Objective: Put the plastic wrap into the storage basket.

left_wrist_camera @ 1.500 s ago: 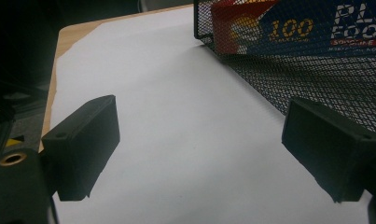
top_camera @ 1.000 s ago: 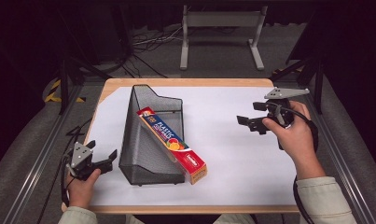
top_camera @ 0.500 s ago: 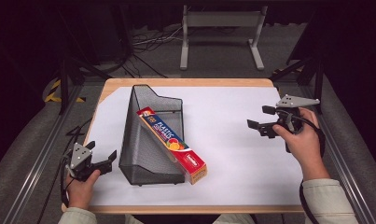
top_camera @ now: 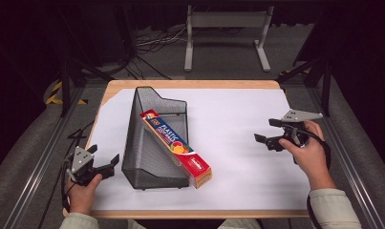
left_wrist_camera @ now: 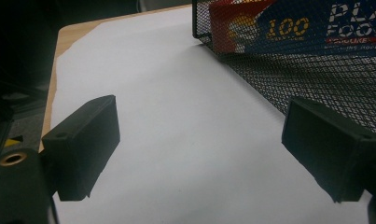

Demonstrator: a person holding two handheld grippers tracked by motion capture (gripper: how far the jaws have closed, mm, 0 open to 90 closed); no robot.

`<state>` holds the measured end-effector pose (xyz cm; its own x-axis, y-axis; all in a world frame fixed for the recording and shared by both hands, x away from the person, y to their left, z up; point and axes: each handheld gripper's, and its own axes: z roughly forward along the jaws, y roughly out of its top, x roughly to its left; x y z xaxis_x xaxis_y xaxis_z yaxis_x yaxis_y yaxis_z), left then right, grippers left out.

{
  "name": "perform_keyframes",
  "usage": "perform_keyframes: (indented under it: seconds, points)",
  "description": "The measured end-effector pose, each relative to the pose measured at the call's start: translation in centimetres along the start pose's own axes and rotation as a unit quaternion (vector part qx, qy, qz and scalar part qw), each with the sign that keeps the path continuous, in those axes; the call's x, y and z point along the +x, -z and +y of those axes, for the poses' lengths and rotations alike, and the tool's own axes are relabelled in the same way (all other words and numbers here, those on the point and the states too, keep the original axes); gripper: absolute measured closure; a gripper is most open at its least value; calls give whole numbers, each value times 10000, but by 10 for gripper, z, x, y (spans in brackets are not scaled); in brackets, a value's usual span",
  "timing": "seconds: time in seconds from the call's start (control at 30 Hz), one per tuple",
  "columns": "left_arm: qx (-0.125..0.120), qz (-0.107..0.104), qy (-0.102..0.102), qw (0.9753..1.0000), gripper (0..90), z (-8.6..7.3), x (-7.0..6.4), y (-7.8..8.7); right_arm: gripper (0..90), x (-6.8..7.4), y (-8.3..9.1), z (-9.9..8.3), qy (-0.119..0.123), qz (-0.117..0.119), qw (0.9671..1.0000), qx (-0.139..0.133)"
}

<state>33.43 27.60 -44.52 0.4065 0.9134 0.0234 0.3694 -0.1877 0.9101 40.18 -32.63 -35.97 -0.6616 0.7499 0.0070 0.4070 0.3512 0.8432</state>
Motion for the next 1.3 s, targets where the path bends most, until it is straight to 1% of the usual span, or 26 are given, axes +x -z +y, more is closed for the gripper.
perform_keyframes:
  seconds: [0.1,0.27,0.3,0.47,0.7,0.77,0.8,0.87,1.0,1.1,1.17,1.2,1.27,1.3]
  points:
    - [8,-4,-6,10000,121,0,0,0,131,0,-3,-10,-32,10,10000,-9]
    - [-4,3,-8,10000,122,0,0,0,131,0,-8,-27,-59,-1,10000,63]
    - [-4,3,-8,10000,122,0,0,0,131,0,-8,-27,-59,-1,10000,63]
    - [2,5,-18,10000,122,0,0,-1,131,0,-10,-41,-121,-18,9998,130]
    - [-3,8,-7,10000,121,0,-1,-1,131,4,-13,-60,-101,-22,9998,166]
    - [2,5,-26,10000,122,0,-1,-1,131,5,-14,-62,-108,-23,9998,169]
    - [7,-3,-28,10000,122,0,-1,-1,131,6,-16,-68,-101,-6,9998,159]
    - [3,-2,-28,10000,122,0,-1,-1,131,8,-17,-71,-93,-22,9998,181]
    - [-18,8,-5,10000,121,0,-1,-1,131,10,-16,-78,-103,-18,9999,132]
    - [-14,3,-30,10000,121,1,-1,-1,131,12,-18,-81,-111,-20,9998,161]
    - [-13,1,-32,10000,121,1,-1,-1,131,14,-21,-84,-57,-27,9997,241]
    - [-20,1,-29,10000,121,1,-1,-1,131,14,-21,-84,-10,-17,9997,255]
    - [-14,-3,-30,10000,121,1,-1,-1,131,16,-21,-84,54,-76,9996,280]
    - [-14,-3,-30,10000,121,1,-1,-1,131,16,-22,-84,53,-72,9995,286]
